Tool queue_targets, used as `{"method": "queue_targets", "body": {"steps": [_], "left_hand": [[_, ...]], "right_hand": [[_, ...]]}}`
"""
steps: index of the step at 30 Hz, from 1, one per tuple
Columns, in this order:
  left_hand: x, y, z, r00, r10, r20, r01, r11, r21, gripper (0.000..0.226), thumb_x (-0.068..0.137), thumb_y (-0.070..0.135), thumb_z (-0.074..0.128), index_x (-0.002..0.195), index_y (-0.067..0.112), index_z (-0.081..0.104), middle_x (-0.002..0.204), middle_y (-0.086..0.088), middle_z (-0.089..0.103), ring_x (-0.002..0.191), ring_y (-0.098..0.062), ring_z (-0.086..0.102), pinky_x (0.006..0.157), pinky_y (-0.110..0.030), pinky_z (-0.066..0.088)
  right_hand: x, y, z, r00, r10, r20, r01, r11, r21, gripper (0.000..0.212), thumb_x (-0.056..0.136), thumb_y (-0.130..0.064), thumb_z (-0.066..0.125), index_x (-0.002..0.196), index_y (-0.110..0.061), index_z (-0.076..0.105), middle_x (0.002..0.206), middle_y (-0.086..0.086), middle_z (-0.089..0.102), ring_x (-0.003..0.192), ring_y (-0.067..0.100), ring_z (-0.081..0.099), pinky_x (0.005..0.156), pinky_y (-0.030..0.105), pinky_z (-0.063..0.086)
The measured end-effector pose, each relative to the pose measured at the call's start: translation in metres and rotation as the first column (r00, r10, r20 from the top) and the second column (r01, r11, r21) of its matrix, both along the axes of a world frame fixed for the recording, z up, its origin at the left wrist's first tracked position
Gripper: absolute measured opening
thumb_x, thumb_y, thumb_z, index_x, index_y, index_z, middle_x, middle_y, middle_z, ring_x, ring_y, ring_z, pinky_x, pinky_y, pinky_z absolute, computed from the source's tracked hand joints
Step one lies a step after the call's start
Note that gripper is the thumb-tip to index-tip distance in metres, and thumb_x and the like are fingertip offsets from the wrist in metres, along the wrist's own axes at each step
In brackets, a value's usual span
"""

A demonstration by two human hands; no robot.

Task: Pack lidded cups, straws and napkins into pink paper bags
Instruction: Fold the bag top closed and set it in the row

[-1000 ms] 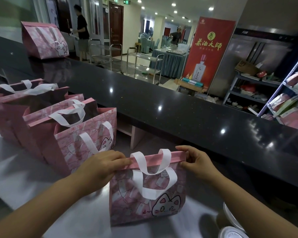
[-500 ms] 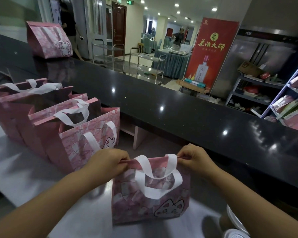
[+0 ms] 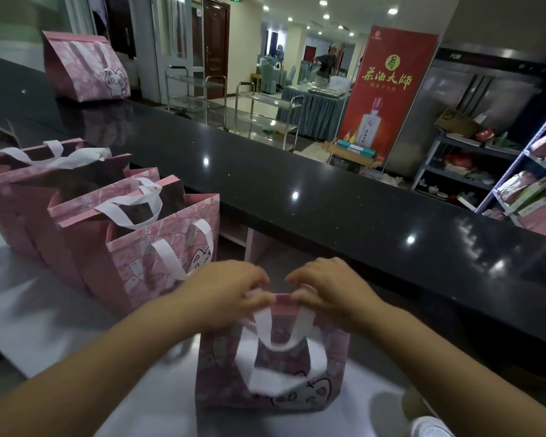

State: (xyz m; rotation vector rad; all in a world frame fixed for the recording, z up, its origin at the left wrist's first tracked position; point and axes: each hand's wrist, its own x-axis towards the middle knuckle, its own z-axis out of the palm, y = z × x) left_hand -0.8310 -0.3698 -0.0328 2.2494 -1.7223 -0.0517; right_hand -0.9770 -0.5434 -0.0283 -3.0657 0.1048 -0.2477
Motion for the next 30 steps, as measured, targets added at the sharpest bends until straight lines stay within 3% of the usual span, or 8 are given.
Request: {"method": "queue_targets", "body": {"steps": [3,6,9,13,19,22,27,30], "left_hand": [[-0.020,-0.017,-0.011,0.967,-0.023,0.253,0.019,1.000,0.021,0.033,0.087,0.048,0.045,0.107,0.025,0.057,0.103,0.005,0.054,0.097,-0.015,0.052,0.067,-0.031,0.038],[-0.020,-0.016,-0.015,0.908,-0.079,0.410,0.103,0.994,-0.037,0.016,0.081,0.038,0.063,0.080,0.022,0.065,0.079,0.004,0.061,0.071,-0.015,0.061,0.049,-0.025,0.040],[-0.016,-0.014,-0.024,0.922,-0.101,0.375,0.149,0.983,-0.103,0.018,0.084,0.039,0.062,0.077,0.022,0.063,0.071,0.004,0.060,0.059,-0.016,0.060,0.045,-0.023,0.033],[-0.008,-0.010,-0.036,0.941,-0.084,0.328,0.134,0.982,-0.131,0.026,0.094,0.042,0.044,0.089,0.021,0.058,0.079,0.003,0.060,0.065,-0.020,0.058,0.051,-0.026,0.033],[0.006,0.002,-0.035,0.899,-0.187,0.397,0.248,0.963,-0.108,0.026,0.074,0.039,0.075,0.065,0.023,0.057,0.045,0.008,0.047,0.032,-0.009,0.040,0.032,-0.016,0.028],[0.011,0.010,-0.034,0.903,-0.178,0.391,0.236,0.966,-0.105,0.027,0.073,0.038,0.076,0.064,0.023,0.056,0.043,0.009,0.044,0.031,-0.009,0.038,0.036,-0.016,0.019],[0.002,0.028,-0.036,0.928,-0.085,0.362,0.134,0.984,-0.113,0.026,0.077,0.037,0.072,0.063,0.022,0.057,0.043,0.008,0.047,0.031,-0.010,0.041,0.035,-0.014,0.024],[-0.012,0.043,-0.032,0.930,0.002,0.368,0.058,0.986,-0.153,0.029,0.069,0.034,0.080,0.058,0.020,0.057,0.041,0.004,0.048,0.030,-0.012,0.042,0.033,-0.013,0.024]], "right_hand": [[0.010,0.014,-0.012,0.996,0.092,0.009,-0.091,0.989,-0.116,0.027,0.087,-0.046,0.055,0.101,-0.025,0.065,0.094,-0.005,0.063,0.089,0.015,0.054,0.074,0.027,0.029],[0.009,0.016,-0.015,0.986,0.105,0.133,-0.091,0.990,-0.107,0.020,0.082,-0.035,0.068,0.074,-0.017,0.069,0.071,-0.001,0.064,0.068,0.021,0.059,0.064,0.027,0.033],[0.002,0.014,-0.018,0.977,0.087,0.195,-0.071,0.993,-0.091,0.017,0.075,-0.029,0.076,0.070,-0.015,0.070,0.073,0.000,0.064,0.062,0.019,0.058,0.052,0.027,0.040],[-0.006,0.007,-0.024,0.965,0.087,0.249,-0.039,0.980,-0.193,0.019,0.079,-0.028,0.072,0.069,-0.014,0.065,0.070,0.001,0.059,0.052,0.018,0.054,0.041,0.024,0.036],[-0.001,-0.001,-0.040,0.915,0.217,0.341,-0.077,0.922,-0.380,0.045,0.095,-0.039,0.040,0.062,-0.017,0.060,0.053,-0.001,0.053,0.039,0.015,0.045,0.035,0.025,0.037],[0.007,0.002,-0.038,0.885,0.157,0.438,-0.021,0.954,-0.299,0.053,0.099,-0.043,0.030,0.063,-0.016,0.058,0.048,-0.003,0.050,0.035,0.016,0.043,0.034,0.022,0.031],[0.018,0.009,-0.035,0.833,-0.007,0.553,0.103,0.985,-0.142,0.035,0.101,-0.043,0.023,0.084,-0.020,0.043,0.046,-0.003,0.053,0.035,0.018,0.048,0.037,0.020,0.029],[0.017,0.010,-0.038,0.788,-0.131,0.602,0.160,0.987,0.006,0.029,0.100,-0.037,0.034,0.090,-0.016,0.052,0.055,0.002,0.059,0.043,0.018,0.053,0.044,0.020,0.033]]}}
